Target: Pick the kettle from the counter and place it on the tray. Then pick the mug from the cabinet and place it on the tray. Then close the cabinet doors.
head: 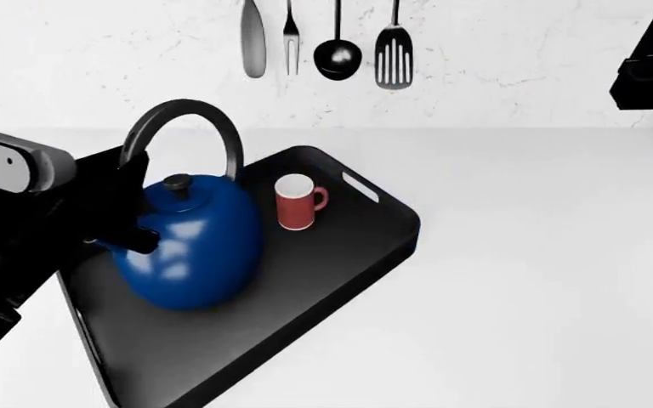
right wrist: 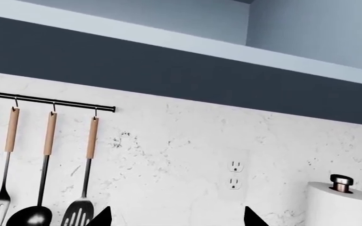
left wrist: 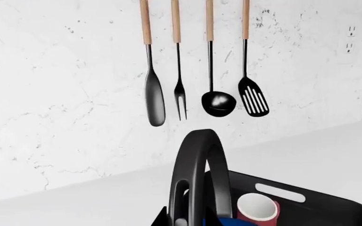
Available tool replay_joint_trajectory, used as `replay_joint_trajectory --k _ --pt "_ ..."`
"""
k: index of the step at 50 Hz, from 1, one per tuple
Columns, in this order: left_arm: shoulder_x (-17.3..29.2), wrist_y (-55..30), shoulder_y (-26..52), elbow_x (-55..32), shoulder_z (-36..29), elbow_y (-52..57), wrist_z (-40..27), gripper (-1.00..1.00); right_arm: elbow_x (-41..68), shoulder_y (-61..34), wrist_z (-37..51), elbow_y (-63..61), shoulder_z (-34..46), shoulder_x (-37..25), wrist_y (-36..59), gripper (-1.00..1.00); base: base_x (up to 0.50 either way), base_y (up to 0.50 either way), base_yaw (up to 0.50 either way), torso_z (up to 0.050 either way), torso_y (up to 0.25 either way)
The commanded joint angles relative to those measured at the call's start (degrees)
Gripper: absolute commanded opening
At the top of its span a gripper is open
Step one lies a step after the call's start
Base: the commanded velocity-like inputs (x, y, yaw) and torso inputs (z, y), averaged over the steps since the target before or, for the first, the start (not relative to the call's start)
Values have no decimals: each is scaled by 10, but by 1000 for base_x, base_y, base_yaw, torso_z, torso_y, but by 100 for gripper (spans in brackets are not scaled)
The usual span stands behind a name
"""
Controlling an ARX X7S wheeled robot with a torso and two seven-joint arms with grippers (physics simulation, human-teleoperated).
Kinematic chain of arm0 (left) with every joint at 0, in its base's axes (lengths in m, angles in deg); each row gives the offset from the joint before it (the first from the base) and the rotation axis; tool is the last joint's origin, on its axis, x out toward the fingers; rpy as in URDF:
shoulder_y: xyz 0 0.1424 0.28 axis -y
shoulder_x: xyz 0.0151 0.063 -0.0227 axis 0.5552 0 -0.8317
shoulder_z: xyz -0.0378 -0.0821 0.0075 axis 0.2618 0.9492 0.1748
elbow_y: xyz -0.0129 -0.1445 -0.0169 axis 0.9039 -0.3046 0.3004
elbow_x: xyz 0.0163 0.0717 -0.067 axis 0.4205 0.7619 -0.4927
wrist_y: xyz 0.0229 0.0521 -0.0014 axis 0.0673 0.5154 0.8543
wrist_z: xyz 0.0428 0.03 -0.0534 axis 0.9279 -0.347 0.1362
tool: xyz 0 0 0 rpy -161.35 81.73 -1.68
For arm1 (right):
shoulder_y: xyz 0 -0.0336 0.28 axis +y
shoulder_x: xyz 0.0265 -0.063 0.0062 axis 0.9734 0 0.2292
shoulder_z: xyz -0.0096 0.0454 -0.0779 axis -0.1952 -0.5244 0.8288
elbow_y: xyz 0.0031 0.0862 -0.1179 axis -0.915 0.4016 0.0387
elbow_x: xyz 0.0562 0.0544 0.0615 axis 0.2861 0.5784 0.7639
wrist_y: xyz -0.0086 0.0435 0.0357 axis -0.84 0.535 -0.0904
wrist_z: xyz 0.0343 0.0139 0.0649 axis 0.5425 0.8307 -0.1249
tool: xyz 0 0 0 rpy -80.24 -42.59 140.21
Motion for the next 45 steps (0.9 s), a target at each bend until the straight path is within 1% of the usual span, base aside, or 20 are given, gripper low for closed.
replay_joint_trajectory --k 1,2,3,23,32,45 --pt "-1 4 -3 6 7 -6 4 -100 -3 -3 0 2 5 4 0 100 11 0 0 0 0" --pt "-1 3 -2 5 6 -7 4 -100 -3 -4 0 2 6 4 1 100 0 0 0 0 0" --pt "0 2 0 4 6 -7 4 100 -3 -4 0 2 6 4 1 100 0 0 0 0 0" --pt "5 -5 11 -21 16 -12 -6 100 -2 -2 1 1 6 3 -3 100 0 0 0 0 0" --pt "19 -16 28 -56 28 -1 -12 100 -2 -4 1 2 8 4 -3 100 0 0 0 0 0" --pt "38 -30 19 -94 28 24 14 100 -1 -5 2 2 9 3 -4 100 0 0 0 0 1"
